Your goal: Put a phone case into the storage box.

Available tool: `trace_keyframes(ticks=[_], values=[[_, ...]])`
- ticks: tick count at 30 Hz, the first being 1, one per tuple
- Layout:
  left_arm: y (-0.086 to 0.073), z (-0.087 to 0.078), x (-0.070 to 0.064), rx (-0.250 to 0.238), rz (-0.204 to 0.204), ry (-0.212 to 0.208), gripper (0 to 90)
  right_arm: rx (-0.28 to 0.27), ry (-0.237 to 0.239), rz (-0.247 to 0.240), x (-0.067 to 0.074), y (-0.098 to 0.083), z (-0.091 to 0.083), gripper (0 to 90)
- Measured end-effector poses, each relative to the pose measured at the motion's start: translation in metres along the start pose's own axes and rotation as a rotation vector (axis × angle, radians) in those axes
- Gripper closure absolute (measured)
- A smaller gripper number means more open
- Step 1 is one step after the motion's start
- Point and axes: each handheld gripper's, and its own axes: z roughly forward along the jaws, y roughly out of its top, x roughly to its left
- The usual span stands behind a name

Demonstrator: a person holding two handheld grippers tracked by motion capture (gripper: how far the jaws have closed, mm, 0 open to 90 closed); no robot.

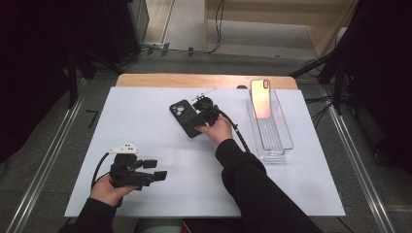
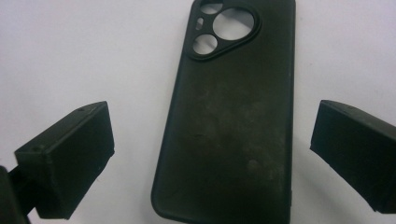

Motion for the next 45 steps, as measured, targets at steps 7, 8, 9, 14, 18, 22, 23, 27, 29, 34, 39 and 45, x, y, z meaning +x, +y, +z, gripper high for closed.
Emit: trace_keyframes(ticks=[7, 8, 9, 14, 18, 22, 23, 27, 29, 34, 39, 45], values=[[0.0, 0.0, 0.0, 0.005, 0.002, 0.006, 28.5, 0.037, -0.019, -0.013, 0.001, -0.002, 0.009, 0.0], [0.0, 0.0, 0.0, 0.004, 0.003, 0.005, 28.5, 0.045, -0.022, -0.015, 0.002, -0.002, 0.012, 0.0], [0.0, 0.0, 0.0, 0.004, 0.002, 0.005, 28.5, 0.045, -0.022, -0.015, 0.002, -0.002, 0.012, 0.0], [0.0, 0.0, 0.0, 0.005, 0.003, 0.006, 28.5, 0.054, -0.052, -0.022, 0.004, -0.002, 0.017, 0.0], [0.0, 0.0, 0.0, 0.003, 0.001, 0.005, 28.5, 0.067, -0.113, -0.03, 0.006, -0.002, 0.021, 8.5], [0.0, 0.0, -0.001, 0.004, 0.003, 0.006, 28.5, 0.077, -0.103, -0.028, 0.006, -0.002, 0.024, 8.5], [0.0, 0.0, -0.001, 0.004, 0.003, 0.007, 28.5, 0.08, -0.116, -0.042, 0.007, -0.003, 0.024, 8.5], [0.0, 0.0, -0.001, 0.007, 0.002, 0.009, 28.6, 0.078, -0.136, -0.052, 0.01, -0.004, 0.026, 8.5], [0.0, 0.001, -0.001, 0.006, 0.004, 0.009, 28.9, 0.073, -0.154, -0.067, 0.012, -0.005, 0.027, 8.4], [0.0, 0.0, -0.001, 0.007, 0.002, 0.009, 28.9, 0.077, -0.189, -0.082, 0.016, -0.006, 0.03, 8.3], [0.001, 0.001, -0.001, 0.009, 0.005, 0.009, 28.9, 0.079, -0.201, -0.072, 0.018, -0.005, 0.03, 8.9], [0.001, 0.001, -0.001, 0.008, 0.0, 0.006, 29.0, 0.073, -0.2, -0.071, 0.017, -0.006, 0.029, 11.5]])
